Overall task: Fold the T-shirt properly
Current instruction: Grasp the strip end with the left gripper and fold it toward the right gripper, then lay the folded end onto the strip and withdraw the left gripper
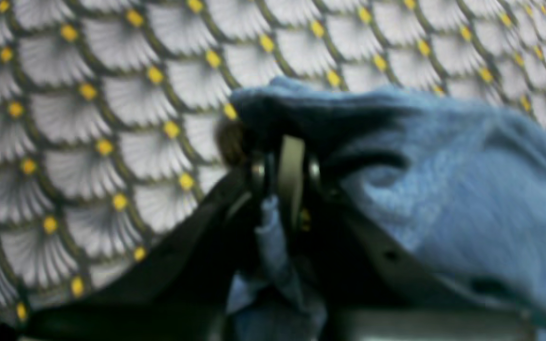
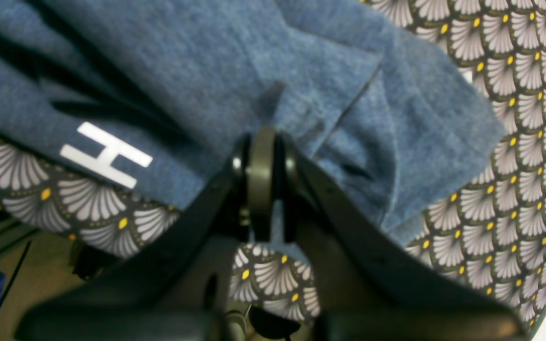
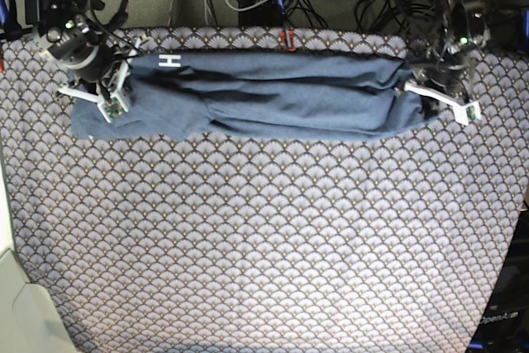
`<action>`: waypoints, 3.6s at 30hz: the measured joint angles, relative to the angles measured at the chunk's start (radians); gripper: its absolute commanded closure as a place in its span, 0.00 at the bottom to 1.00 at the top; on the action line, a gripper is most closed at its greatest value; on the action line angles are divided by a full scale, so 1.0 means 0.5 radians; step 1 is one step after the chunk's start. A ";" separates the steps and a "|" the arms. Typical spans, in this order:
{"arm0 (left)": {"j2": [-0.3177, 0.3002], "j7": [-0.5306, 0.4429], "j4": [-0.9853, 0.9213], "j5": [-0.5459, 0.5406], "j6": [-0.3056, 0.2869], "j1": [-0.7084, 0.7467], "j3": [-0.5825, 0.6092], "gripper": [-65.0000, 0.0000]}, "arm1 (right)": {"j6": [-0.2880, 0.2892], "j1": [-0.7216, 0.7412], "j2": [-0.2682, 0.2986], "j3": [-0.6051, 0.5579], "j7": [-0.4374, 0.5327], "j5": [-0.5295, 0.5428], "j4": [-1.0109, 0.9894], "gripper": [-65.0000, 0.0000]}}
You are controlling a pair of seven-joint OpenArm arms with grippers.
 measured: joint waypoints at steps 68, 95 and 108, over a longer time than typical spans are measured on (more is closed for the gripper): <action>0.636 -0.027 -0.262 0.011 0.019 -0.506 1.239 1.00 | 0.000 -0.016 0.040 -0.058 0.000 0.000 0.000 1.00; 0.635 -0.016 -0.295 0.009 0.018 -0.592 1.430 0.72 | 0.000 -0.046 0.072 -0.127 0.000 -0.001 0.000 1.00; 0.633 -0.055 -0.281 -0.715 0.006 -0.761 1.512 0.47 | 0.000 -0.078 0.070 -0.127 0.000 -0.007 0.000 1.00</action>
